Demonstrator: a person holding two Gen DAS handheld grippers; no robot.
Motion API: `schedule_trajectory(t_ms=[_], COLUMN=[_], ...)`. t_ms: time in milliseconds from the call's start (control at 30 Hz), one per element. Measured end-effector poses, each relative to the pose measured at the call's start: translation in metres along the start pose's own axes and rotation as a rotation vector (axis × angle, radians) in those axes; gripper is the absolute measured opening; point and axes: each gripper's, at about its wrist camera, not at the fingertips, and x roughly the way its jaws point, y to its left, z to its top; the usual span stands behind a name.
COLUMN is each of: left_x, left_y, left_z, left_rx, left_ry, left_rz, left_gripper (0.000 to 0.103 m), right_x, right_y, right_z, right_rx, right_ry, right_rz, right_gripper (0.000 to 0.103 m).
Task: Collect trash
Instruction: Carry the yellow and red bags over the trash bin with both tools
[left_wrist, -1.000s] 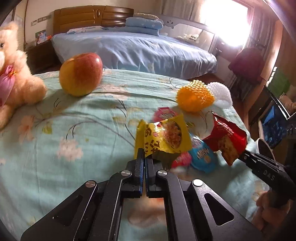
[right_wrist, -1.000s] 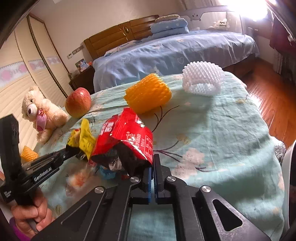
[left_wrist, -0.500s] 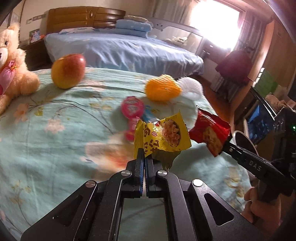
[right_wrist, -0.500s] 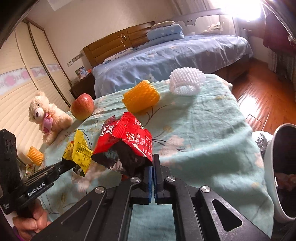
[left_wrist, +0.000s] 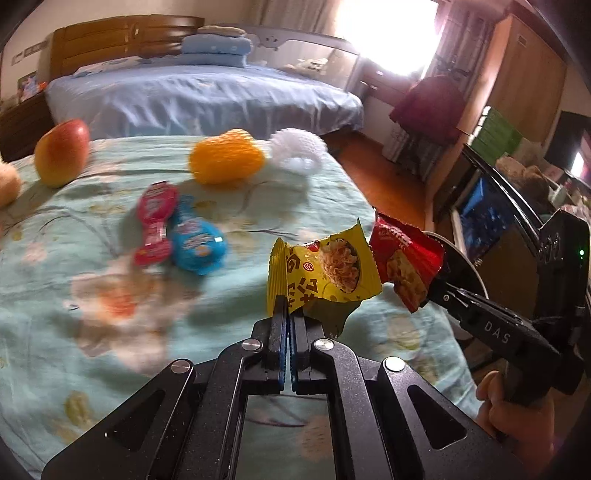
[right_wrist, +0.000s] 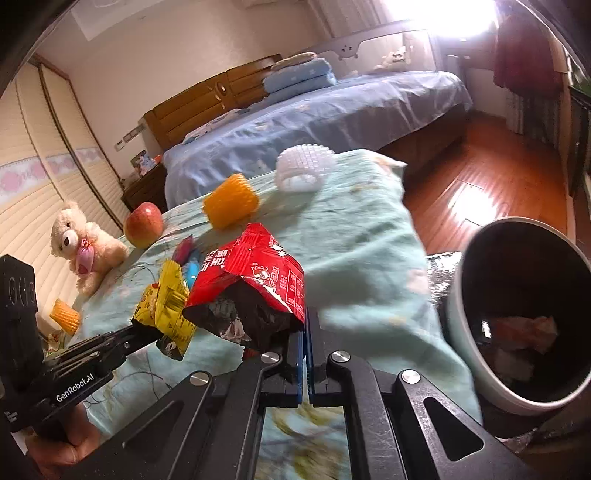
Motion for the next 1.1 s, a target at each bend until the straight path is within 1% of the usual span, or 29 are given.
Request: schedule_trajectory(t_ms=[467, 1100], left_x=[0.021, 0.047], left_y=[-0.062, -0.129], left_z=[0.001, 0.009], left_rx=[0.079, 0.184], left_ry=[0.031, 0.065], left_rz=[-0.064, -0.131], left_gripper=[0.001, 0.001], right_x=[-0.033, -0.061], right_y=[-0.052, -0.116], right_z=[-0.009, -0.016], right_rx=[0.083, 0.171], right_ry=[-0.041, -0.074], right_rz=[-0.067, -0.177], right_gripper=[0.001, 0.001])
